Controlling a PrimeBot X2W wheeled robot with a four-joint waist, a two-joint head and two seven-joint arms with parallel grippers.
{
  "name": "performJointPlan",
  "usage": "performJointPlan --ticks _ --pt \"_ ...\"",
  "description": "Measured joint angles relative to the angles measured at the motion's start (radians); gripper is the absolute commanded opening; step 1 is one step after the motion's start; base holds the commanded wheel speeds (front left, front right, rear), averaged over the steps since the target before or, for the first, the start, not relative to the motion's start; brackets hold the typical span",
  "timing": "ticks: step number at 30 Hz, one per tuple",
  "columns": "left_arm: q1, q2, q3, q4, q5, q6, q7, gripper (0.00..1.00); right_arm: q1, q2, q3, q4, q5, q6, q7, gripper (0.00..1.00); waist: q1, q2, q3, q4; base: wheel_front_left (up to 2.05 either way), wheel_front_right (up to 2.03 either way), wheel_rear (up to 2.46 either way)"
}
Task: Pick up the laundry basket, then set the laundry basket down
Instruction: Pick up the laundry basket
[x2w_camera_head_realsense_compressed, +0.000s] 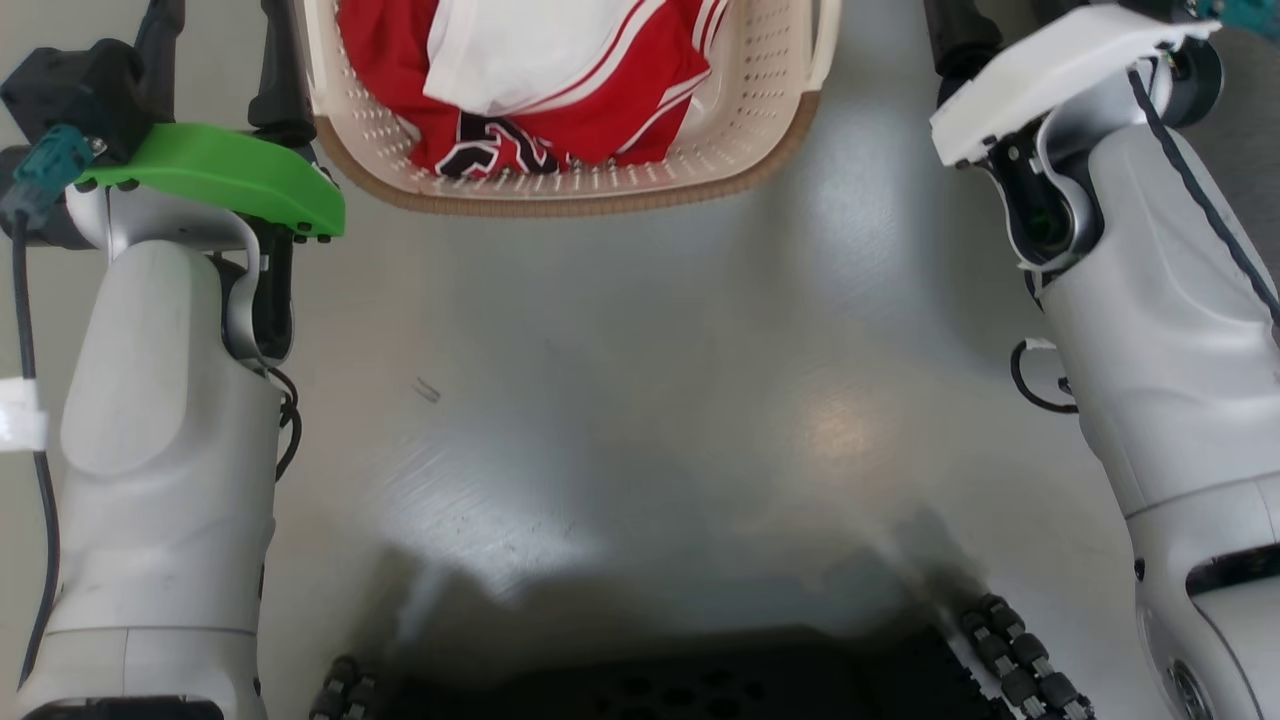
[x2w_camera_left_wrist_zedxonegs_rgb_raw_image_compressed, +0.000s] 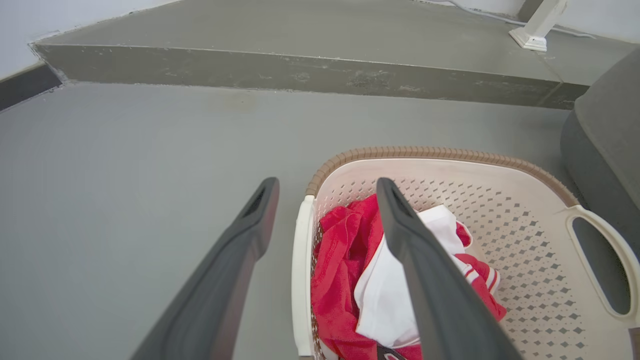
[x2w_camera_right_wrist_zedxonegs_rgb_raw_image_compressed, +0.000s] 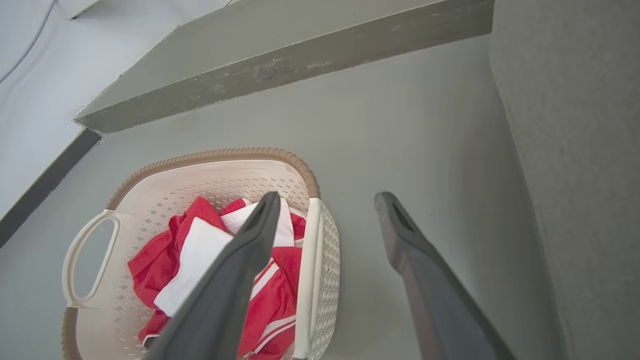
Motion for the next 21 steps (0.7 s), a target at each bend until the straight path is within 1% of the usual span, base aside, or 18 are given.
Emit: performJointPlan --ticks 7,16,18,21 --pt "-0.057 -0.004 -0.002 0.108 -0.008 -0.004 0.026 1.0 -0.072 0.012 0.012 0.09 0.039 0.0 0.013 1.0 0.0 0.0 0.066 0.015 0.0 0.0 0.0" --pt "-0.135 -0.007 -0.001 0.191 -0.026 -0.012 0.049 1.0 -0.14 0.015 0.045 0.18 0.049 0.0 0.032 1.0 0.0 0.0 0.122 0.025 0.0 0.0 0.0" --pt "-0.148 -0.008 -0.002 0.21 -0.026 -0.012 0.05 1.0 -0.156 0.015 0.047 0.189 0.06 0.009 0.031 1.0 -0.0001 0.0 0.133 0.026 0.0 0.0 0.0" --pt "-0.166 -0.009 -0.004 0.24 -0.026 -0.013 0.051 1.0 -0.178 0.02 0.057 0.217 0.079 0.009 0.031 1.0 -0.0001 0.0 0.146 0.03 0.0 0.0 0.0"
